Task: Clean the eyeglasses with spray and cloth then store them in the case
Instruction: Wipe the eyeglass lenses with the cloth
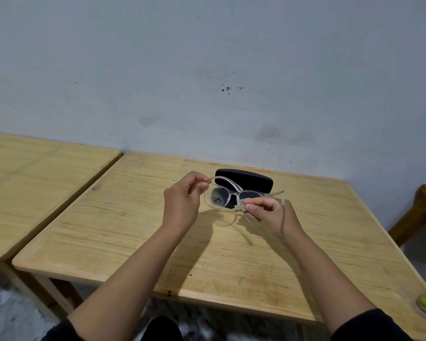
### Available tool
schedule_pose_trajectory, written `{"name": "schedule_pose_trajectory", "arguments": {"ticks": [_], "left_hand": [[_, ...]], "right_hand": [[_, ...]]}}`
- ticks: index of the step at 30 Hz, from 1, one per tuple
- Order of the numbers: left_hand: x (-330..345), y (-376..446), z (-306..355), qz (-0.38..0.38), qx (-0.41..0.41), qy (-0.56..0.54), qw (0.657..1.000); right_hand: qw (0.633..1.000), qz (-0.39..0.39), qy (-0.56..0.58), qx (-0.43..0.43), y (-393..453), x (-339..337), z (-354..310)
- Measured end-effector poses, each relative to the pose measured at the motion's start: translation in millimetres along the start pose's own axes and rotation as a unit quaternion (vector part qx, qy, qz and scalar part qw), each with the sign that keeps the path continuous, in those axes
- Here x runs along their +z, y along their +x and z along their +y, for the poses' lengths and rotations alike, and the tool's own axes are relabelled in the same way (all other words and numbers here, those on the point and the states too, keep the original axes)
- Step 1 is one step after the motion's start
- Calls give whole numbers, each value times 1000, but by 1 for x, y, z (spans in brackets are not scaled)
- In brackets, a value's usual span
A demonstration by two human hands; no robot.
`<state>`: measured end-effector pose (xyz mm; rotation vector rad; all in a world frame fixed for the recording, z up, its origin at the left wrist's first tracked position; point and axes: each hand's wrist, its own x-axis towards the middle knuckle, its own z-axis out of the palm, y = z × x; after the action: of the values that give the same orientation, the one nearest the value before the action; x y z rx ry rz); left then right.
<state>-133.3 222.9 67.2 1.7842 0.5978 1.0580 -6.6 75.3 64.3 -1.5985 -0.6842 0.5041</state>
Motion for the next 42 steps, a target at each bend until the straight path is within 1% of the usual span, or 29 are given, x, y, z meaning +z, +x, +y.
{"name": "schedule_pose_trajectory", "arguments": {"ticks": [1,3,4,6,8,10,12,13,15,18,20,22,24,27,29,30,32,34,36,39,42], "left_hand": [[0,0,-1,6,-7,-6,1000],[-1,-2,-3,10,-19,-13,1000],[-1,-4,-3,7,-23,-12,1000],[0,-7,-4,-11,-25,-6,1000],[3,-13,-5,-29,-26,1,999],[9,-21,-6,-36,-22,8,999],[16,-30,-5,-32,-9,13,999],[19,-34,-4,-30,-2,13,999],[23,-40,-3,-32,11,11,999],[25,-41,1,-33,28,14,999],[25,-37,3,-32,38,16,999],[23,-34,4,-35,38,17,999],[20,-31,6,-32,35,18,999],[14,-26,6,-26,25,20,999],[9,-21,6,-20,16,11,1000],[7,-19,6,-19,12,7,1000],[4,-15,7,-19,6,7,1000],[3,-13,8,-23,5,9,1000],[2,-15,7,-29,8,12,999],[4,-19,6,-40,20,16,999],[8,-25,6,-53,26,9,998]], "right_hand": [[1000,8,-7,-7,0,-1,1],[999,48,-6,-22,-2,0,8],[997,77,16,-22,-3,1,11],[983,165,78,-14,-5,8,17],[951,276,137,9,-5,20,17],[906,362,218,23,-3,33,12],[873,402,273,34,1,40,7],[866,412,281,38,2,41,5],[867,418,269,35,3,42,2],[889,394,231,10,4,39,0],[917,356,181,-4,2,37,0],[946,301,117,-20,2,32,1],[968,243,58,-30,0,25,-1],[985,170,-16,-29,0,11,-8],[992,118,-29,-33,-1,3,-11],[994,100,-34,-37,-1,0,-12],[994,89,-48,-43,-1,-4,-11],[992,112,-30,-50,-2,-3,-8],[982,177,15,-61,-3,2,-6],[949,293,98,-66,-5,13,-6],[916,360,153,-87,-5,24,-9]]}}
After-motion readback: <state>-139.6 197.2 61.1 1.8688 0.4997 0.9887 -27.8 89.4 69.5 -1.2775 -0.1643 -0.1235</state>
